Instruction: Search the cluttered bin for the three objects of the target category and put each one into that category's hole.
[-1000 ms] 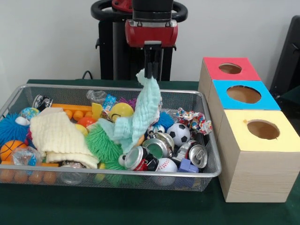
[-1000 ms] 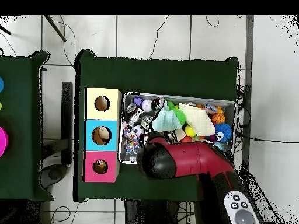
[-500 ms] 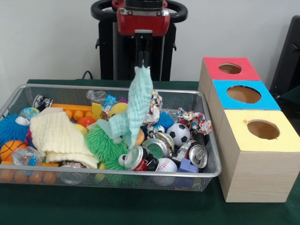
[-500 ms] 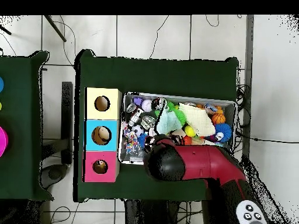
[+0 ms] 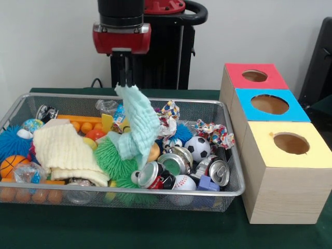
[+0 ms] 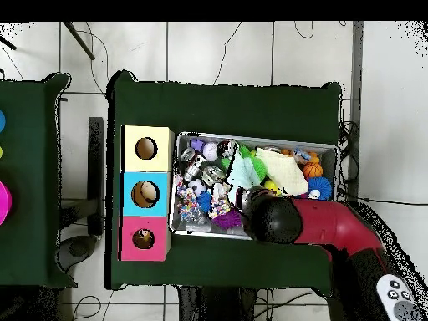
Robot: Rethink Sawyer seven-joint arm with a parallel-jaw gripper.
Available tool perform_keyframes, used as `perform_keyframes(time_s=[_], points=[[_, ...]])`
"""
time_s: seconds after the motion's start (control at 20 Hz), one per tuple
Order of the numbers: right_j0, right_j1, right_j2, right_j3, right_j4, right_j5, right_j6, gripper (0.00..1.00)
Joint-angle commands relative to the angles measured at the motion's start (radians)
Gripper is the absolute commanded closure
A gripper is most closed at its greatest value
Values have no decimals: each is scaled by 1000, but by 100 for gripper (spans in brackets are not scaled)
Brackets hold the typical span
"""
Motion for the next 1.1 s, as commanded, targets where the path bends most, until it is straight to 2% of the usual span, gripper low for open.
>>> perform_keyframes(time_s=[0.05, 0.65, 0.85, 1.0, 1.1], points=[[-62, 119, 113, -125, -36, 128, -209, 100], [-93, 155, 157, -182, -102, 124, -219, 100], [-86, 146, 156, -166, -123, 105, -197, 100], [-92, 107, 161, -109, -130, 67, -164, 100], [-85, 97, 161, -99, -137, 67, -152, 100]])
